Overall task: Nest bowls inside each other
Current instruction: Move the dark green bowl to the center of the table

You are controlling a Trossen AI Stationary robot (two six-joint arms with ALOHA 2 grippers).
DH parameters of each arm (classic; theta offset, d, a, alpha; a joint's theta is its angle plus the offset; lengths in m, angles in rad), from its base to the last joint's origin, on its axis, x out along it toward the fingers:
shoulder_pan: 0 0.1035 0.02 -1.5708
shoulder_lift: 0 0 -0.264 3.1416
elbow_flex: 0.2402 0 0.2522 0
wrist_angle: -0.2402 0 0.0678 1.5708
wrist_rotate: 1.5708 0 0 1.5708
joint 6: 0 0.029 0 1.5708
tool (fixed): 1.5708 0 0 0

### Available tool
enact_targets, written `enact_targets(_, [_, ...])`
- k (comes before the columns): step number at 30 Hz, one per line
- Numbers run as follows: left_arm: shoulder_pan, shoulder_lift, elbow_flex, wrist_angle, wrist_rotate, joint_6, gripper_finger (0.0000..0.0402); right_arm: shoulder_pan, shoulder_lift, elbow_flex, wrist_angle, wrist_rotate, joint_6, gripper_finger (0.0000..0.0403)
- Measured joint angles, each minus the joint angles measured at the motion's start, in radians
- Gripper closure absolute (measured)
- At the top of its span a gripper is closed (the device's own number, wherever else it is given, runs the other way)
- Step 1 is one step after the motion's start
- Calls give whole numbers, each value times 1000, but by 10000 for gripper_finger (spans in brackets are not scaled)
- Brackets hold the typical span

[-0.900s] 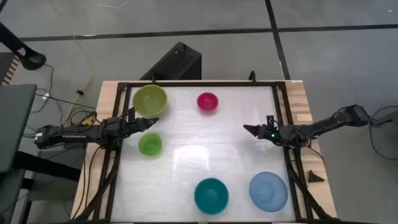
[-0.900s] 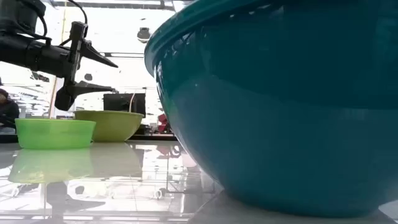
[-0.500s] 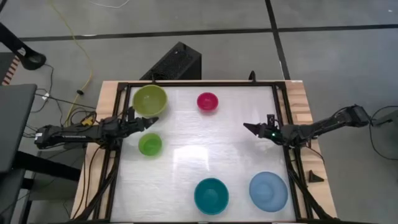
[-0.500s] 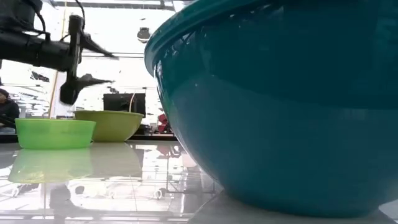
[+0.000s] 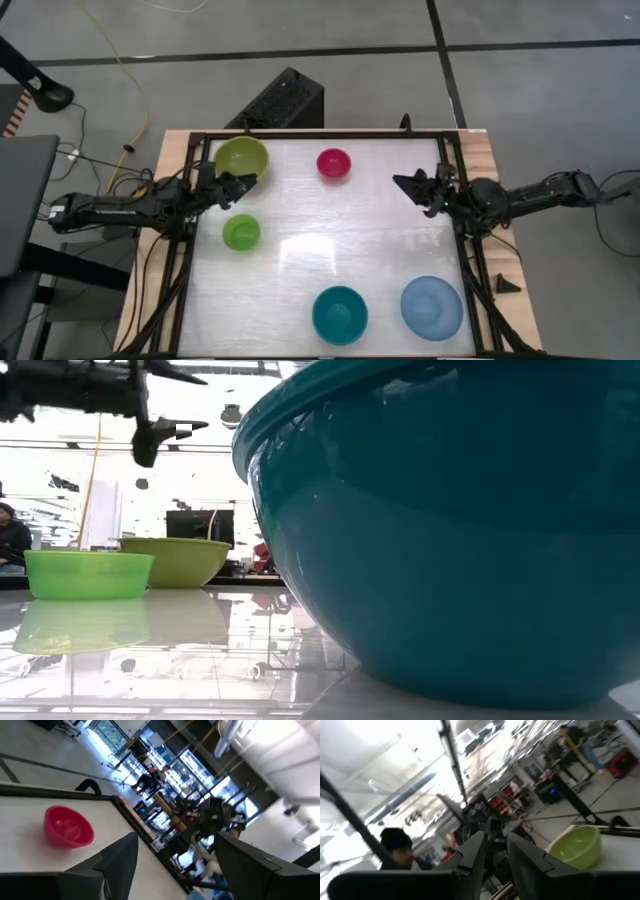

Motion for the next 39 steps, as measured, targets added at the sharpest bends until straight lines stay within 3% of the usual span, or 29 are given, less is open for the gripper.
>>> enact_targets(6, [0, 169, 112, 40, 48, 52, 152, -92, 219, 173, -14, -205, -25, 284])
enact_targets(12, [0, 232, 174, 134, 79, 108, 152, -199, 438, 337, -54, -375, -98, 276])
enact_targets(20, [0, 170, 192, 128, 70, 128, 152, -296, 750, 547, -77, -638, -199, 221])
enact_targets(28, [0, 69, 192, 128, 16, 140, 152, -334, 1032, 813, -107, -806, -329, 179])
enact_targets(39, [0, -5, 192, 110, -40, 132, 152, -395, 1381, 1332, -537, -925, -728, 178])
